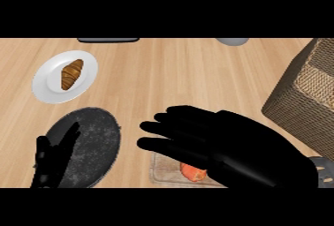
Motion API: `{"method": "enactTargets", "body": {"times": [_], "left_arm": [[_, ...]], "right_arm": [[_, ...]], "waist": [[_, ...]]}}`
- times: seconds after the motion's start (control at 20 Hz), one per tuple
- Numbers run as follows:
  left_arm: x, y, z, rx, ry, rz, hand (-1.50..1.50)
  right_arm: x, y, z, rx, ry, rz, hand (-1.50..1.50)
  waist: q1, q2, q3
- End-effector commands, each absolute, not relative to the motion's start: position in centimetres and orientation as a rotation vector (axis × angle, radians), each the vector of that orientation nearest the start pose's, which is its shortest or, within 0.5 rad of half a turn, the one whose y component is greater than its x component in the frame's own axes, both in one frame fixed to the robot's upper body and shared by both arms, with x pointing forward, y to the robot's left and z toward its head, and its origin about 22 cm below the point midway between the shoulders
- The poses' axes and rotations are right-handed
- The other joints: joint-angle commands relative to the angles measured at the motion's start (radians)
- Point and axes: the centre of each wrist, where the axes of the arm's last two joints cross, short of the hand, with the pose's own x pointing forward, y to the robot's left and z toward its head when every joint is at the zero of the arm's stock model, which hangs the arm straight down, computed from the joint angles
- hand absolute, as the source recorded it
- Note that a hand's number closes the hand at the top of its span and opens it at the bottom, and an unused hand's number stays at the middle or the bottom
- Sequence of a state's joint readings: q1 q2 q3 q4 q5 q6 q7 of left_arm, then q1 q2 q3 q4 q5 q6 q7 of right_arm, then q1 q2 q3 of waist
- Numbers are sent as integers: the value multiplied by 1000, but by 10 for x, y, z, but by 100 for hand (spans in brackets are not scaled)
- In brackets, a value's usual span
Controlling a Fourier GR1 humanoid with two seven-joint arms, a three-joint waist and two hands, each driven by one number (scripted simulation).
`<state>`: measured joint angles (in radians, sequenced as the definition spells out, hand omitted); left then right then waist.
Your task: Pick the squash from the cutting board and place it in the basket
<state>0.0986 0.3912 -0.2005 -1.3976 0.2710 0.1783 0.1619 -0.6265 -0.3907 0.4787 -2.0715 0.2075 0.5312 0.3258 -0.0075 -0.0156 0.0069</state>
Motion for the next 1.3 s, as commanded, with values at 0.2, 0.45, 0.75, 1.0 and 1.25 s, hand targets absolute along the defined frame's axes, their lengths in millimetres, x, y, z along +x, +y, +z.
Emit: {"method": "enactTargets", "body": {"times": [0.2, 0.45, 0.75, 1.0, 1.25], "left_arm": [[191, 298, -54, 181, -1007, -27, 0], [189, 292, -51, 158, -1008, -28, 0], [195, 295, -50, 155, -1015, -28, 0], [189, 303, -55, 154, -1008, -36, 0], [205, 290, -57, 166, -1019, -35, 0]], "right_arm": [[240, -158, 292, -201, -1579, 2003, -150], [243, -179, 315, -213, -1462, 2084, -150], [249, -170, 315, -189, -1442, 2092, -150], [261, -156, 287, -151, -1440, 2039, -150], [238, -152, 252, -103, -1484, 2007, -150]], "waist": [[-2, 7, -11], [2, 10, -8], [10, 13, -8], [21, 17, -7], [9, 16, -7]]}}
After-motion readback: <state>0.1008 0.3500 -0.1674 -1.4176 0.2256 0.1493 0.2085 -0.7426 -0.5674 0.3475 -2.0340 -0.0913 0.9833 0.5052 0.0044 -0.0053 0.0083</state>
